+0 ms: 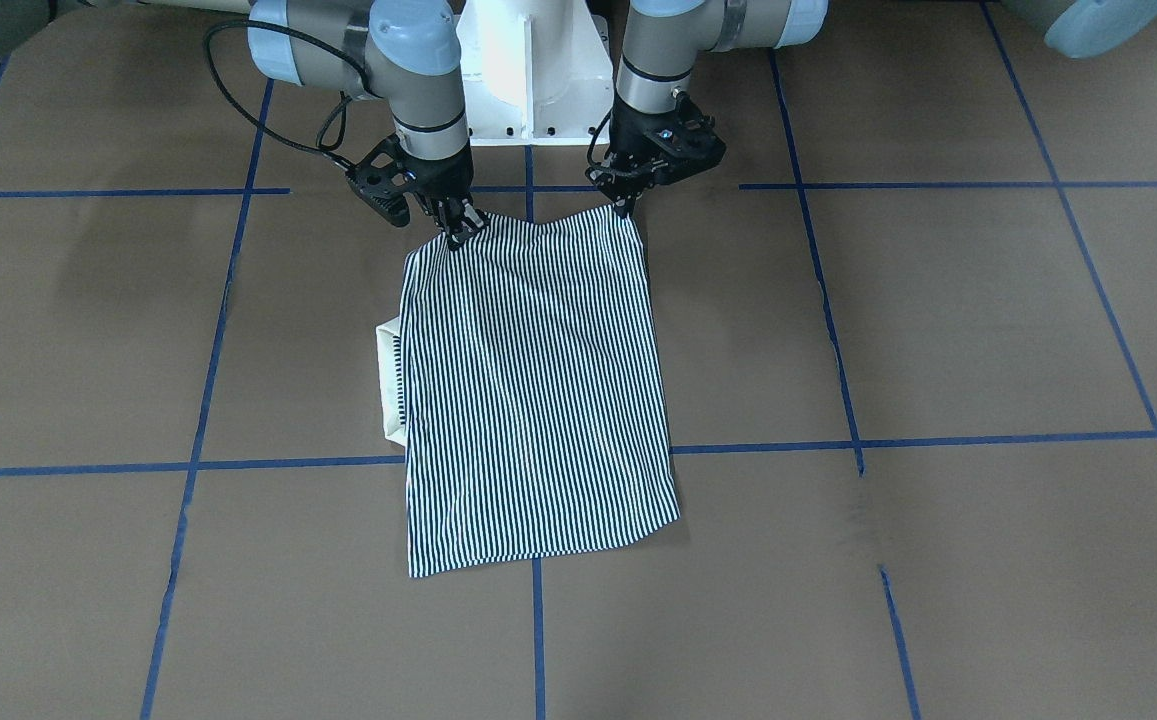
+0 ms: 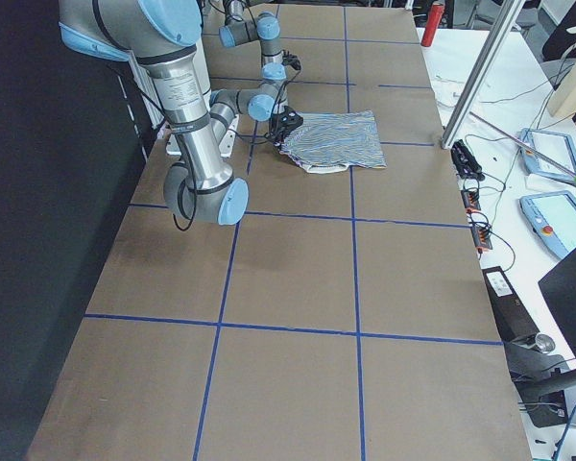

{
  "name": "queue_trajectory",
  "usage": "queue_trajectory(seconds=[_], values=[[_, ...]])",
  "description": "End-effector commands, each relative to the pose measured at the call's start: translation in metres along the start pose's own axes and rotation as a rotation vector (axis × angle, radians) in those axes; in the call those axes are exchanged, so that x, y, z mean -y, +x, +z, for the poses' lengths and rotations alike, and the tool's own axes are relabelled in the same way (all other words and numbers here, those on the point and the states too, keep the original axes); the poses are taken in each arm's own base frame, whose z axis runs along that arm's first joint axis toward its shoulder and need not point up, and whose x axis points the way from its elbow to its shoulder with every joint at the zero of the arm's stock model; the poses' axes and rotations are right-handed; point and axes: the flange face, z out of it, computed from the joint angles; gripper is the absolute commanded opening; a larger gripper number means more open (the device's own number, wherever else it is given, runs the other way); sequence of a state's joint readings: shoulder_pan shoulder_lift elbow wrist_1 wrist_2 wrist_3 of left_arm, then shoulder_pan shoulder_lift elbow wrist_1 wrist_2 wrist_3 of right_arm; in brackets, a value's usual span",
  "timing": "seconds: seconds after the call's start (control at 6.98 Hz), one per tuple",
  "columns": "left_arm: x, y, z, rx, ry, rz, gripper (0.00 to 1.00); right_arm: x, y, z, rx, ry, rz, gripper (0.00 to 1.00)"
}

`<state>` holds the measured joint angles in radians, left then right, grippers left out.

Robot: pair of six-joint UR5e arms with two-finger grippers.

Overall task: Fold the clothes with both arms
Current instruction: 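Lift the near edge with both grippers and fold it toward the far edge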

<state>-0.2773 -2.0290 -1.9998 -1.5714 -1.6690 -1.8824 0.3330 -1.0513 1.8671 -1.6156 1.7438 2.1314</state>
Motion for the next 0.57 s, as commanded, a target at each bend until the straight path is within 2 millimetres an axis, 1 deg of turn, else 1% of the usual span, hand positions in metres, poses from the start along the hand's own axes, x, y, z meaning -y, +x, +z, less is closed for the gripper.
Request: queue_trajectory(seconds=[0.0,0.14,0.29,0.43], values=[[-0.049,-0.013,-0.030,-0.002,-0.071,0.049,0.00,-0.014,0.026,-0.030,0.033,-0.053,-0.034,0.00],[-0.057,-0.018,-0.027,0.029,-0.074,0.052,0.00,-0.023,0.030,-0.031,0.032,-0.066,-0.046,0.00],[-0.055,-0.018,-0.031,0.025,-0.073,0.050,0.00,-0.033,0.031,-0.029,0.028,-0.074,-0.057,0.00],[-0.054,-0.016,-0.035,0.020,-0.072,0.048,0.00,-0.026,0.026,-0.027,0.035,-0.057,-0.064,0.00]])
